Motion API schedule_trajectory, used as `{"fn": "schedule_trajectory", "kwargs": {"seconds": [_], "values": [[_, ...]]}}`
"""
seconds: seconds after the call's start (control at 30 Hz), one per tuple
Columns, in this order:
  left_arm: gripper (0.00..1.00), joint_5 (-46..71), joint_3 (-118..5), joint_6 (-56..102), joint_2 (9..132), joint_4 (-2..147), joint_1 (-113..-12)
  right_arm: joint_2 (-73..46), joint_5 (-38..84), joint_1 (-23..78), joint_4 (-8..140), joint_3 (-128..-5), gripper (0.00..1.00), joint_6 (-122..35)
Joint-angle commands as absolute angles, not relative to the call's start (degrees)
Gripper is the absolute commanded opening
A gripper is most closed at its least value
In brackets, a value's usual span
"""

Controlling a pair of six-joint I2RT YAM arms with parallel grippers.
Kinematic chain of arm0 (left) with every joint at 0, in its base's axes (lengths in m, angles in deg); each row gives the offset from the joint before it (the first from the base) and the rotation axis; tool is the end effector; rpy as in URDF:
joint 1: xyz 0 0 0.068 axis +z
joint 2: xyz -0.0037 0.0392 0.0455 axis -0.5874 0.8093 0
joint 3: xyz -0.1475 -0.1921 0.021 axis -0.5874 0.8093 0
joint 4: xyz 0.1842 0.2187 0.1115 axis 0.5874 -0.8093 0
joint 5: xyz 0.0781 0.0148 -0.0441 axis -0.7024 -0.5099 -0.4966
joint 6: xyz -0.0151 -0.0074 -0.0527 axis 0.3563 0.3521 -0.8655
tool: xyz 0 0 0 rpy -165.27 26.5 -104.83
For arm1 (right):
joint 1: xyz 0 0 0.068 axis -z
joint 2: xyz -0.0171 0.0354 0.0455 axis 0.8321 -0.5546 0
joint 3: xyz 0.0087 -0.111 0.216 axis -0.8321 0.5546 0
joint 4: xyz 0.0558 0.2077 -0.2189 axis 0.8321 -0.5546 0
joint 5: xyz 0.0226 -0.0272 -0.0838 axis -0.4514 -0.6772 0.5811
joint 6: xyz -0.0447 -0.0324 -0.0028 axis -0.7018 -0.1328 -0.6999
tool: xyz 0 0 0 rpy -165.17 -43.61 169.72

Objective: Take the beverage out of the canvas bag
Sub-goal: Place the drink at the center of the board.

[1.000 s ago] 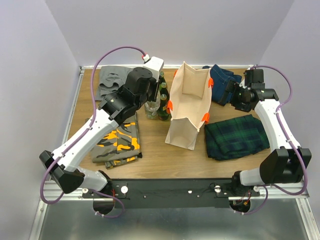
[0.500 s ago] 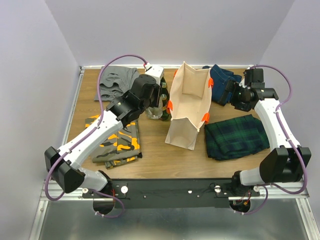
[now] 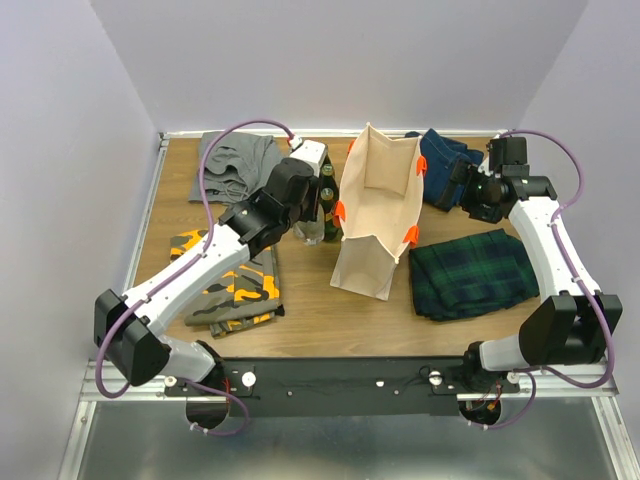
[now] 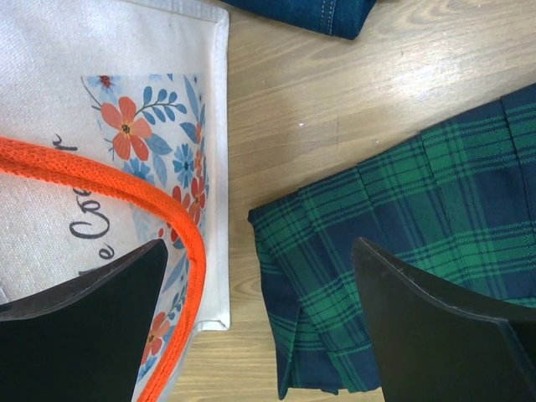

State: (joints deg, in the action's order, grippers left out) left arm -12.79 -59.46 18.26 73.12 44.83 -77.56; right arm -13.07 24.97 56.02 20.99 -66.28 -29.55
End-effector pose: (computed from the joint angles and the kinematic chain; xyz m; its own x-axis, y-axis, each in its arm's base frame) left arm 0.2802 -0.2338 0.3312 -0.4726 0.0609 -0.8791 0.3220 0.9406 -0.1080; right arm 0.3505 0.0055 0.2887 -0.7528 0.3534 -0.5553 0.2174 0.9298 0.2969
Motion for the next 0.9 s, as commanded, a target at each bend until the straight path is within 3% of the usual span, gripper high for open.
{"fn": "schedule_trajectory", "kwargs": {"seconds": [0.0, 0.87], "values": [[0.0, -14.4, -58.9, 17.4, 71.8, 54.1, -77.3, -13.6, 24.3, 56.0, 21.6, -67.0, 1.0, -29.0], [0.0, -15.1, -51.5, 15.5, 76.1, 62.5, -77.3, -12.8, 26.3, 56.0, 20.9, -66.0, 1.0, -28.7]]}}
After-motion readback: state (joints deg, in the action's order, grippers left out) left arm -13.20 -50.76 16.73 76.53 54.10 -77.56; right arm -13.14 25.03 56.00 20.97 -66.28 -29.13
